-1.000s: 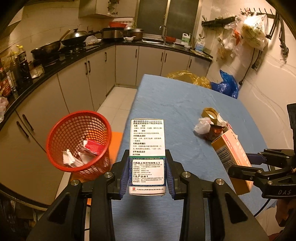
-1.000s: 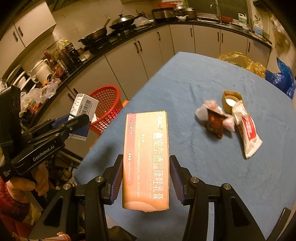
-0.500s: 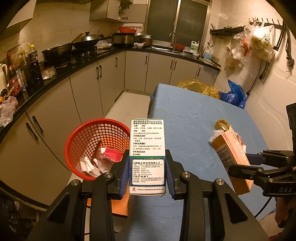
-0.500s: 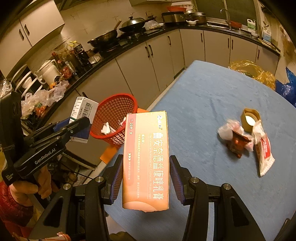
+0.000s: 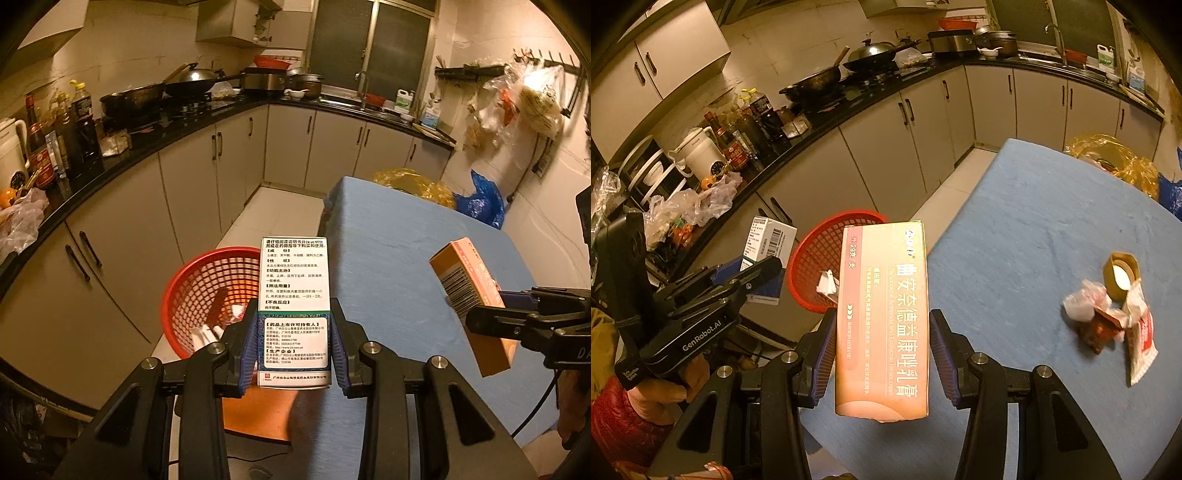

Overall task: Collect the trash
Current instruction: 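Carry both boxes over the red wastebasket with both tools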

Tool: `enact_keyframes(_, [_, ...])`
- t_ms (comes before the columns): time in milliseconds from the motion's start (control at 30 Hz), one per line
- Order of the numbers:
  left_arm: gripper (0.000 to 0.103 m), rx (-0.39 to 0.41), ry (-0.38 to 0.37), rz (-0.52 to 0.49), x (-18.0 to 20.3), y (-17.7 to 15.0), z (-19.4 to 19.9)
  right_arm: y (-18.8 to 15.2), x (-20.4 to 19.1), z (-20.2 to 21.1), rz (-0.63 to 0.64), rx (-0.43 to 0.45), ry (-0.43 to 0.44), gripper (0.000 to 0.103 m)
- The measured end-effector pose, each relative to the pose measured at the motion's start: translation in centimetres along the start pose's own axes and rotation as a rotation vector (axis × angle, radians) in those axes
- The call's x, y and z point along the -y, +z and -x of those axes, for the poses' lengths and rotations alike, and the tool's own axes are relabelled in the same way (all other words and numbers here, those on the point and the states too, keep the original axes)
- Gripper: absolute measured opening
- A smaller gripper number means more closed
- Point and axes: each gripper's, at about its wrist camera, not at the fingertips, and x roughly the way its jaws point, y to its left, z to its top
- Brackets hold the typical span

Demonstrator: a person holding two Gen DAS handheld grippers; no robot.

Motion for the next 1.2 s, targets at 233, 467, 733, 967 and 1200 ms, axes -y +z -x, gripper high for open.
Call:
enact_keyframes(233, [0.033, -0.001, 0.024, 0.035, -2.8, 1.1, -0.8, 2.5, -0.9, -1.8, -0.002, -0.006, 0.026, 0.052])
enact_keyframes(467, [0.033, -0.011, 0.037, 0.064, -5.1, 1.9, -1.9, 5.0, -1.9, -4.5, -0.003, -0.023, 0.052, 0.052])
enact_keyframes(733, [0.033, -0.062, 0.046, 0.089, -7.1, 1.7, -4.7, 7.0, -3.0, -9.1, 0.017, -0.069, 0.048, 0.053])
enact_keyframes(967, [0.033, -0.103, 0.048, 0.077, -7.8, 1.1, -6.8, 7.7, -3.3, -12.4, 0.032, -0.101, 0.039, 0.053])
enact_keyframes(1200, [0.033, -0.132, 0.048, 0.073, -8.2, 1.1, -8.4, 8.1, -3.3, -14.5, 0.030, -0.122, 0.039, 0.053])
